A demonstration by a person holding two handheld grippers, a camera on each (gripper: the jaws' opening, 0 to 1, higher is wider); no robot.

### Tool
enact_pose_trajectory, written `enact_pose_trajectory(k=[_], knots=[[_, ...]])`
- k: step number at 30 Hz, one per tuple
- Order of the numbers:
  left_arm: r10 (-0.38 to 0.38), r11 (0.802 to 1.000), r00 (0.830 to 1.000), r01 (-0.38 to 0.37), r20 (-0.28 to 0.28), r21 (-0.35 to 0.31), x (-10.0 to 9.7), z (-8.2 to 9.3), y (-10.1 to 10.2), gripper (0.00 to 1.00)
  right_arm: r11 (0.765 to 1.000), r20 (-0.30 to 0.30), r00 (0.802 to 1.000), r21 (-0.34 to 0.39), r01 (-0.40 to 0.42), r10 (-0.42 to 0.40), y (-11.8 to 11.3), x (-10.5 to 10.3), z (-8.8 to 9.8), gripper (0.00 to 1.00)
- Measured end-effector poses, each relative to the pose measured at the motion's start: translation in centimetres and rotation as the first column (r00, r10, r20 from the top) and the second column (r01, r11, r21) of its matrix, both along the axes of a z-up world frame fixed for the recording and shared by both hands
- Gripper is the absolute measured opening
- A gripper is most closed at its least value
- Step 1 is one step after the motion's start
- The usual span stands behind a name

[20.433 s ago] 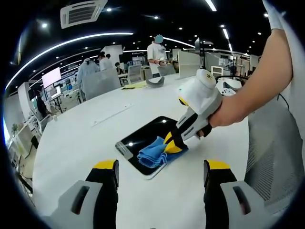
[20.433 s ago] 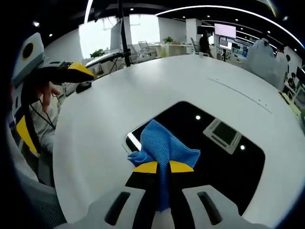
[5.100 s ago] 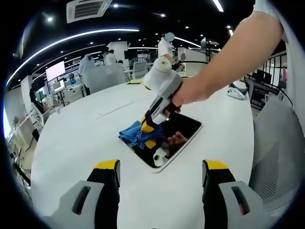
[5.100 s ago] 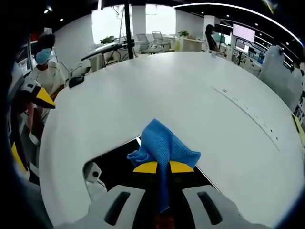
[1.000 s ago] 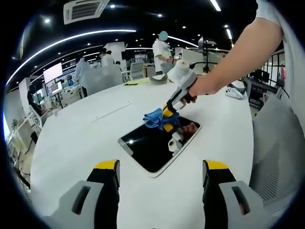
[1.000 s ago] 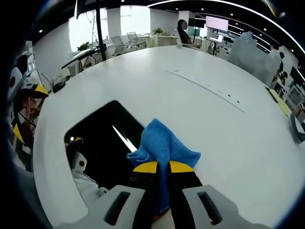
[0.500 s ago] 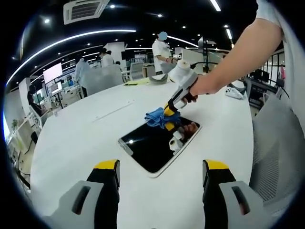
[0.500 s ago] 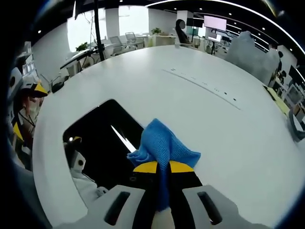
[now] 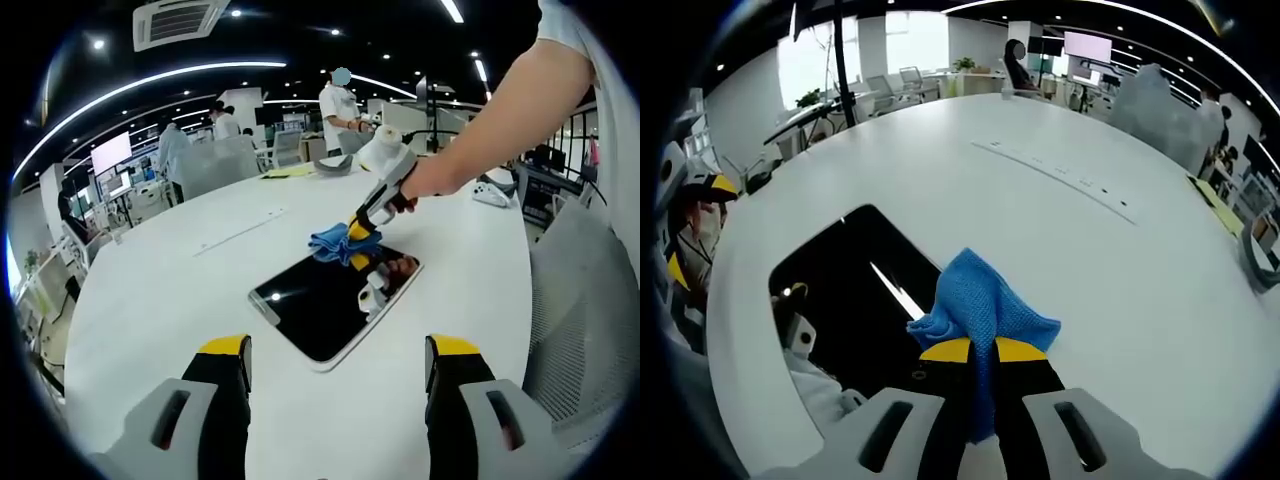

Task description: Wipe the mirror surface with the cleaning cloth until all visible marks leave the cleaned area.

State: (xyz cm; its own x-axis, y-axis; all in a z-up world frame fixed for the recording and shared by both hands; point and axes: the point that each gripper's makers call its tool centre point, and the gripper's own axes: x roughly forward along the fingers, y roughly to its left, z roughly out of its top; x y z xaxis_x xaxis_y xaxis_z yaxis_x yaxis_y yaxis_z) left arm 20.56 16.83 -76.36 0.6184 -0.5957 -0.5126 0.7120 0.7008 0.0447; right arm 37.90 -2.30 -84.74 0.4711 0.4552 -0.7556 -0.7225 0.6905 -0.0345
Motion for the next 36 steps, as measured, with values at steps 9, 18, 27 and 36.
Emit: enact_pose_trajectory(k=[9, 18, 27, 36], knots=[[-0.002, 1.0, 1.0, 0.002, 0.0, 0.002, 0.1, 0.1, -0.1, 0.7, 1.0, 0.0, 1.0, -0.007, 0.006, -0.006, -0.7, 0.1, 0.1, 0.02], [-0.009, 1.0, 1.0, 0.009, 0.0, 0.003, 0.2, 0.0, -0.4, 0.7, 1.0, 0.0, 1.0, -0.018, 0.019, -0.019, -1.3, 0.3, 0.0, 0.02], [-0.011, 1.0, 1.0, 0.011, -0.003, 0.004, 0.2, -0.1, -0.4, 0.7, 0.995, -0.016, 0.995, -0.006, 0.099, -0.099, -3.7, 0.8, -0.1, 0.02], [-0.019, 1.0, 1.0, 0.019, -0.006, -0.001, 0.3, -0.1, -1.0, 0.7, 0.993, -0.037, 0.992, -0.011, 0.121, -0.121, -4.4, 0.7, -0.2, 0.02]])
